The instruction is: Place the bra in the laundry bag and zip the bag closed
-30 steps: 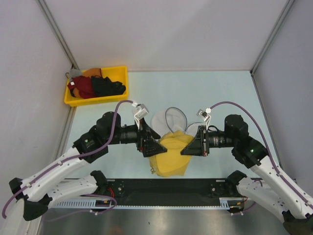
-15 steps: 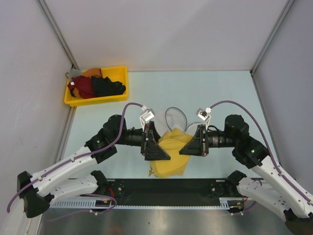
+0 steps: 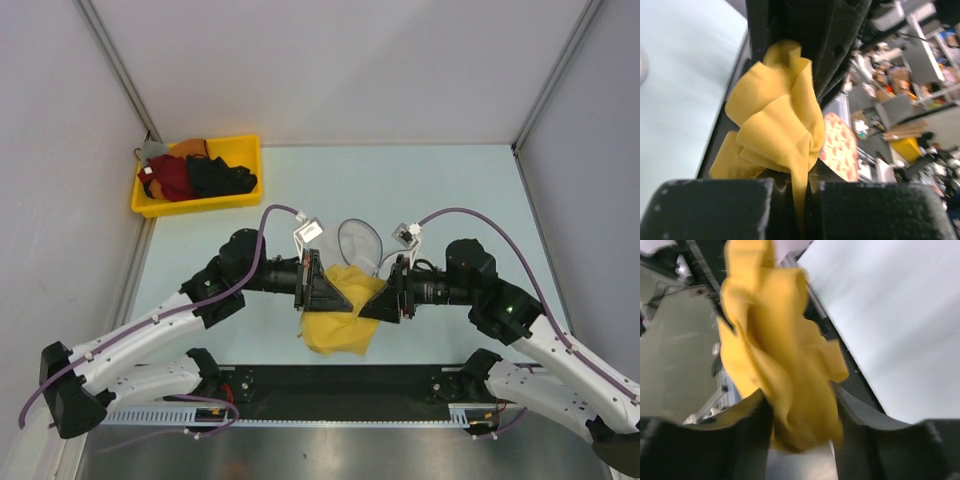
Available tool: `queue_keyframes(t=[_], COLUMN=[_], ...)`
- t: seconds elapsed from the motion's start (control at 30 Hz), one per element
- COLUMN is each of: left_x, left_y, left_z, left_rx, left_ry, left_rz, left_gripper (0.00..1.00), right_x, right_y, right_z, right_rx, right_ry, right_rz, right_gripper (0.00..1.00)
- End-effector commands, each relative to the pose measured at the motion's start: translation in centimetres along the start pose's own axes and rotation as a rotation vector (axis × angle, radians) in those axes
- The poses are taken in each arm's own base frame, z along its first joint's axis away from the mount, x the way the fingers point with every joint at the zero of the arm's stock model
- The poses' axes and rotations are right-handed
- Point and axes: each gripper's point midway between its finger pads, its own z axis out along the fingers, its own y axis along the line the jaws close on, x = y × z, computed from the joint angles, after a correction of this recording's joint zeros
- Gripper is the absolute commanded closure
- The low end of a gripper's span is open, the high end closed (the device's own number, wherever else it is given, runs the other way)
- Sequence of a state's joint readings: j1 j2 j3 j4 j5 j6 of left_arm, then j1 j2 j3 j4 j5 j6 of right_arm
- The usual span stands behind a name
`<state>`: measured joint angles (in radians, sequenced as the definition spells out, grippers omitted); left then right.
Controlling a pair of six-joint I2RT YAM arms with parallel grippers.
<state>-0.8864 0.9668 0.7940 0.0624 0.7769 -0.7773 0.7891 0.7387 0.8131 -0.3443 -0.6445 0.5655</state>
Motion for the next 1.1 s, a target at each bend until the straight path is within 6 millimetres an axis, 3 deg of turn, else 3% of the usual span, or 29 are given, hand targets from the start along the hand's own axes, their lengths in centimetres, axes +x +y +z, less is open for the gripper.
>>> queue_keyframes(t=[0.0, 0.03, 0.07, 0.1, 0.13, 0.2, 0.27, 0.3, 0.43, 0.5, 0.53, 0.57, 0.63, 0.73, 0.8, 0.9, 0.97, 1.0, 1.07], left_x=[-1.3, -3.0, -3.1, -3.1, -3.4, -3.7, -4.0, -4.2, -5.7, -6.2, -7.2, -7.2, -8.1, -9.3, -9.2, -8.3, -7.5, -6.2, -5.6], left_y=[2.9, 3.9, 4.5, 5.2, 5.2, 5.3, 5.3, 5.3, 4.8, 6.2, 5.7, 6.8, 6.6, 8.6, 9.3, 10.6, 10.5, 11.1, 9.1], left_z=[-1.3, -1.9, -2.3, -2.6, -2.7, -2.4, -1.5, -1.2, 1.4, 3.0, 3.5, 4.6, 5.5, 5.7, 5.2, 2.8, 1.4, 0.7, -0.5], left_rx=[-0.261, -0.361, -0.406, -0.443, -0.451, -0.444, -0.417, -0.407, -0.320, -0.317, -0.301, -0.298, -0.274, -0.371, -0.409, -0.501, -0.512, -0.519, -0.465], left_ry=[-0.008, -0.061, -0.061, -0.053, -0.060, -0.065, -0.052, -0.051, -0.027, -0.005, -0.015, 0.006, 0.008, 0.025, 0.081, 0.156, 0.188, 0.214, 0.199], left_rz=[0.112, 0.143, 0.156, 0.172, 0.185, 0.196, 0.201, 0.202, 0.215, 0.206, 0.222, 0.215, 0.235, 0.279, 0.353, 0.472, 0.559, 0.568, 0.638], left_gripper=[1.00, 1.00, 1.00, 1.00, 1.00, 1.00, 1.00, 1.00, 1.00, 1.00, 1.00, 1.00, 1.00, 1.00, 1.00, 1.00, 1.00, 1.00, 1.00], right_x=[-1.9, -2.0, -2.0, -2.4, -1.4, -1.6, -0.6, -0.4, 2.1, 3.0, 2.4, 2.4, 1.5, 0.0, -0.8, -2.9, -3.9, -4.4, -5.4], right_y=[-4.0, -6.8, -8.6, -10.8, -13.4, -16.7, -18.7, -20.3, -24.7, -26.2, -26.1, -25.9, -24.0, -21.6, -20.1, -16.1, -13.7, -11.5, -7.8], right_z=[-0.5, -1.4, -2.4, -3.8, -5.5, -8.5, -9.8, -11.3, -13.3, -13.7, -13.0, -12.4, -10.6, -10.7, -11.5, -12.3, -12.0, -11.1, -10.1], right_rx=[0.229, 0.382, 0.483, 0.601, 0.749, 0.905, 0.963, 1.022, 1.078, 1.090, 1.016, 0.971, 0.816, 0.754, 0.765, 0.723, 0.654, 0.549, 0.400], right_ry=[-0.125, -0.167, -0.203, -0.252, -0.272, -0.353, -0.370, -0.415, -0.409, -0.375, -0.366, -0.325, -0.281, -0.342, -0.387, -0.402, -0.383, -0.353, -0.317], right_rz=[0.026, 0.070, 0.108, 0.154, 0.233, 0.330, 0.414, 0.476, 0.664, 0.689, 0.674, 0.621, 0.535, 0.430, 0.387, 0.219, 0.133, 0.079, -0.051], right_gripper=[0.35, 0.23, 0.01, 0.00, 0.00, 0.00, 0.00, 0.00, 0.00, 0.00, 0.00, 0.00, 0.00, 0.00, 0.00, 0.00, 0.00, 0.00, 0.00])
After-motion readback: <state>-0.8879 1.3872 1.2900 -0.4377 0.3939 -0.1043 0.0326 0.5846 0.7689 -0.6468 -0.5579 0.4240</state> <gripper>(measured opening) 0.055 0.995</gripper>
